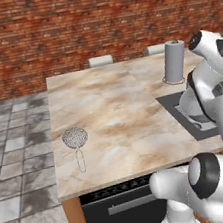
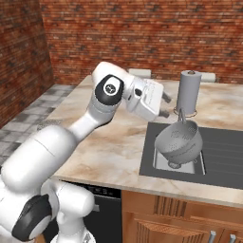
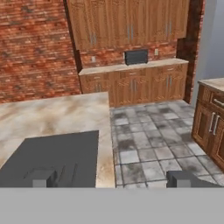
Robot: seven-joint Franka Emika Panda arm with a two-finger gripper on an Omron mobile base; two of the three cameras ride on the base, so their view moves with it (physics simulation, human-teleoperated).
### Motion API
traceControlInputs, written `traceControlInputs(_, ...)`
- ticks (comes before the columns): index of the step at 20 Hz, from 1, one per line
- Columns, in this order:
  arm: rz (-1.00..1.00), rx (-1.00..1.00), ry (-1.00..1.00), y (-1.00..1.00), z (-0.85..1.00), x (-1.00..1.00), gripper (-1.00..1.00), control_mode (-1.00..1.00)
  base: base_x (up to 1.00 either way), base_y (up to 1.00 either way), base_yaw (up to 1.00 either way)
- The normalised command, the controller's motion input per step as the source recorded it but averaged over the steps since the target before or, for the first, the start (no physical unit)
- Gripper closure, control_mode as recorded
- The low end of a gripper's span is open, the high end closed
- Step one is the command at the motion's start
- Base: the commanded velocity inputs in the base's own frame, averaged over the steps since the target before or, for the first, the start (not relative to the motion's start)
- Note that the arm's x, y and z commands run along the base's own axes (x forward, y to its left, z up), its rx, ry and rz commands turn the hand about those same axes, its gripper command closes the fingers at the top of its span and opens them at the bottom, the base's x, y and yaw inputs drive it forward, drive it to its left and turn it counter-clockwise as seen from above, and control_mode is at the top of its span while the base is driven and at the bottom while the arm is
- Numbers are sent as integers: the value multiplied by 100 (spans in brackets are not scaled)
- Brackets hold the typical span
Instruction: Pick the colander and strainer and place them in the sink. Then turn on the water.
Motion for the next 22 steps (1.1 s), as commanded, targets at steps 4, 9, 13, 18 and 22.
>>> traceControlInputs(4, 23, 3, -3, 99, 35, 0, -100, -100, 0, 0, 0)
traceControlInputs(9, 22, 6, -4, 97, 31, 0, -100, -100, 0, 0, 0)
traceControlInputs(13, 23, 9, -1, 100, 11, 0, -100, -100, 0, 0, 0)
traceControlInputs(18, 26, 17, 0, 100, 6, 0, -100, -100, 0, 0, 0)
traceControlInputs(22, 33, 21, 0, 100, 0, 1, -100, -100, 0, 0, 0)
